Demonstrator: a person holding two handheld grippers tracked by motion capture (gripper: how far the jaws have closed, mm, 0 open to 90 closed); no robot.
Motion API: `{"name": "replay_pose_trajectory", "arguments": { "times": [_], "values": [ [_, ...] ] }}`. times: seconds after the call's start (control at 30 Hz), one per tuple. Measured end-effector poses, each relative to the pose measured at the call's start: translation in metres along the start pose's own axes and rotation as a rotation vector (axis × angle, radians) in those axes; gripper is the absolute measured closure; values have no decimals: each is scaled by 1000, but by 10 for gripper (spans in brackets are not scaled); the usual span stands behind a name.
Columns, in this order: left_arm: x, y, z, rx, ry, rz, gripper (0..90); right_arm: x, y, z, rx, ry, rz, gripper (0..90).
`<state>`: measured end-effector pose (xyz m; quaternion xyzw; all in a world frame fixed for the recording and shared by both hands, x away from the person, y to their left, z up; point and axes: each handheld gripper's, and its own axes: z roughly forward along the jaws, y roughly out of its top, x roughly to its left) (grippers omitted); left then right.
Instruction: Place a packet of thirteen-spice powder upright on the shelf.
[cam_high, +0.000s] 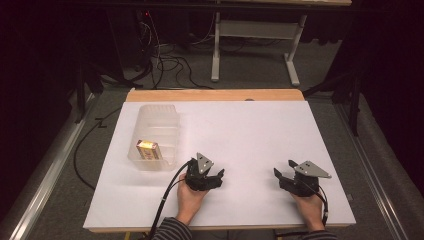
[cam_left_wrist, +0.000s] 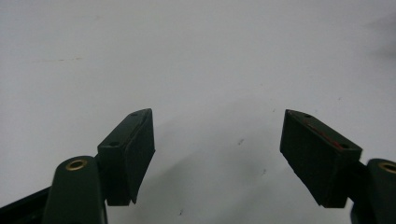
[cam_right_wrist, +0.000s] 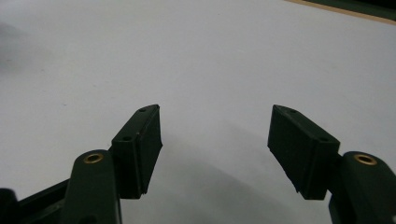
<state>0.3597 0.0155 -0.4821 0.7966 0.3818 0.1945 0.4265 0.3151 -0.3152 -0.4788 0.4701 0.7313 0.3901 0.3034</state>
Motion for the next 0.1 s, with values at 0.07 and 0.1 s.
{"name": "replay_pose_trajectory", "arguments": {
  "times": [0.07, 0.1],
  "values": [
    [0, 0, 0, 0, -1, 0, 268, 0, 0, 0, -2, -1, -3, 355],
    [0, 0, 0, 0, -1, 1, 268, 0, 0, 0, -2, -1, -3, 355]
  ]
}}
